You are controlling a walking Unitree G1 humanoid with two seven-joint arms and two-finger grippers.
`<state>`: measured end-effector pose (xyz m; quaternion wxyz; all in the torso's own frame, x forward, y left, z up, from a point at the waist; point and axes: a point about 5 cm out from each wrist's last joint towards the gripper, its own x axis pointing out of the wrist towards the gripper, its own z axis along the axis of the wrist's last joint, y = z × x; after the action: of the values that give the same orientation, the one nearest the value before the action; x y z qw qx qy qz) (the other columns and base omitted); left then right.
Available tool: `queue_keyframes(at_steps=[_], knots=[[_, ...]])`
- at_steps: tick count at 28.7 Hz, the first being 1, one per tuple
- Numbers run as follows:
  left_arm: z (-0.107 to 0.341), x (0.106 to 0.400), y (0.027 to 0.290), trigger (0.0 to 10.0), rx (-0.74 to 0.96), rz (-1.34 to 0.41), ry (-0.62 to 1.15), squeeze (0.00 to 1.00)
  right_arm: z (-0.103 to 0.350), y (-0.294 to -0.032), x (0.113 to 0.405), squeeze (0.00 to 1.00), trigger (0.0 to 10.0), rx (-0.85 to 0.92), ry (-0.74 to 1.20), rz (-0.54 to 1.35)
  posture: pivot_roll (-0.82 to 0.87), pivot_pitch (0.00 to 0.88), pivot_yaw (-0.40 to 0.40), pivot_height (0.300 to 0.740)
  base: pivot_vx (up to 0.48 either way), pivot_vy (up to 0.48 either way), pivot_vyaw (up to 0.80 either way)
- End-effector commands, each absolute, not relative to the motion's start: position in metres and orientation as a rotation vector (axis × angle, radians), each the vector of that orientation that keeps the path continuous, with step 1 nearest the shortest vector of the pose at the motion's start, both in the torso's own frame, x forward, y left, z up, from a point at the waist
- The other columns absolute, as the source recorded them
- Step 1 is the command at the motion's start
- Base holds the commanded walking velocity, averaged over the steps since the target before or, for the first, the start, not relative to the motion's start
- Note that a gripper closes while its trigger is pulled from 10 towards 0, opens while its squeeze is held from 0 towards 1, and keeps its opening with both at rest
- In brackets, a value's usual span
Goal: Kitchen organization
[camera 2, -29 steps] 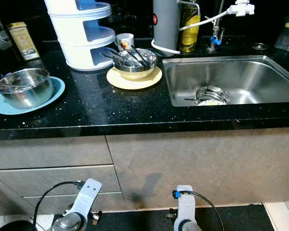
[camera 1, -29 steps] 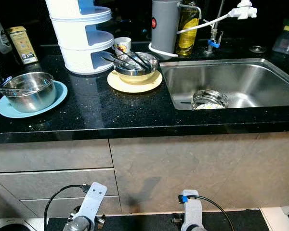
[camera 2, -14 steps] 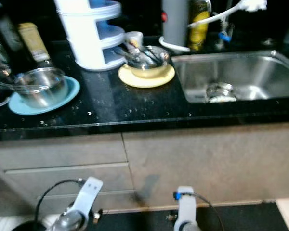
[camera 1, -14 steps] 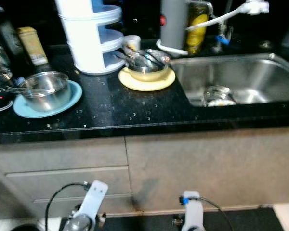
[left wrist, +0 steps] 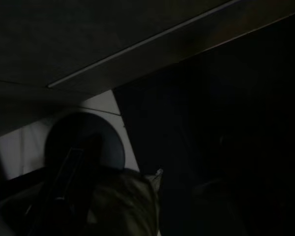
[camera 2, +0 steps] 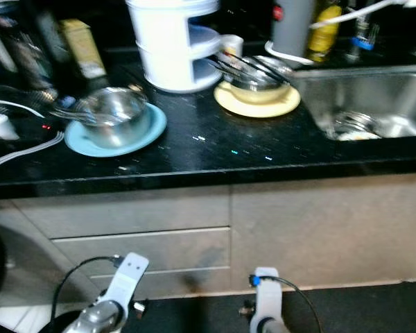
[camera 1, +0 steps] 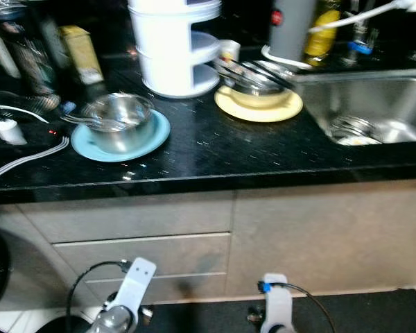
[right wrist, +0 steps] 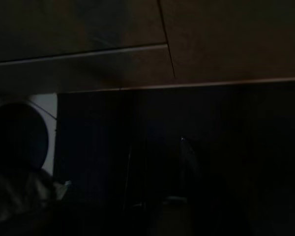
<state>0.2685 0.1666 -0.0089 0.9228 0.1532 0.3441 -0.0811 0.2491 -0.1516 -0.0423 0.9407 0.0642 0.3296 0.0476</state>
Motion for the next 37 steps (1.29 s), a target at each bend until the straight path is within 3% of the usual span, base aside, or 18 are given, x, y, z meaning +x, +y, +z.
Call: queue_keyframes(at_steps=[1,11,23,29,31,32,35,37], knots=[[-0.017,0.26,0.169,10.0,0.311,-0.174,0.759,0.0,-0.048,-0.15,0.242,0.0,10.0,0.142,0.697,0.093,-0.08,0.153,0.0,0.74,0.0,-0.274,0.0],[-0.02,0.26,0.17,10.0,0.321,-0.173,0.768,0.0,-0.048,-0.15,0.241,0.0,10.0,0.144,0.697,0.088,-0.08,0.155,0.006,0.74,0.0,-0.48,0.0],[-0.006,0.27,0.173,10.0,0.283,-0.138,0.615,0.0,-0.036,-0.144,0.253,0.0,10.0,0.123,0.604,0.173,-0.08,0.149,0.006,0.74,0.0,0.0,0.0],[0.037,0.271,0.188,10.0,0.227,-0.069,0.372,0.0,0.012,-0.125,0.271,0.0,10.0,0.227,0.332,0.438,-0.08,0.144,0.007,0.74,0.0,0.0,0.0],[0.073,0.269,0.184,10.0,0.227,-0.182,0.208,0.0,0.046,-0.118,0.273,0.0,10.0,0.318,0.244,0.591,-0.08,0.144,0.006,0.74,0.0,0.0,0.0],[0.073,0.269,0.184,10.0,0.227,-0.182,0.208,0.0,0.046,-0.118,0.273,0.0,10.0,0.318,0.244,0.591,-0.08,0.144,0.006,0.74,0.0,0.0,0.0],[0.131,0.267,0.18,10.0,0.154,-0.334,-0.002,0.0,0.11,-0.11,0.273,0.0,10.0,0.423,0.081,0.813,-0.08,0.141,0.0,0.74,0.0,0.0,0.0],[0.148,0.268,0.181,10.0,0.122,-0.362,-0.056,0.0,0.129,-0.11,0.274,0.0,10.0,0.451,0.024,0.86,-0.07,0.139,-0.006,0.74,0.0,0.0,0.0]])
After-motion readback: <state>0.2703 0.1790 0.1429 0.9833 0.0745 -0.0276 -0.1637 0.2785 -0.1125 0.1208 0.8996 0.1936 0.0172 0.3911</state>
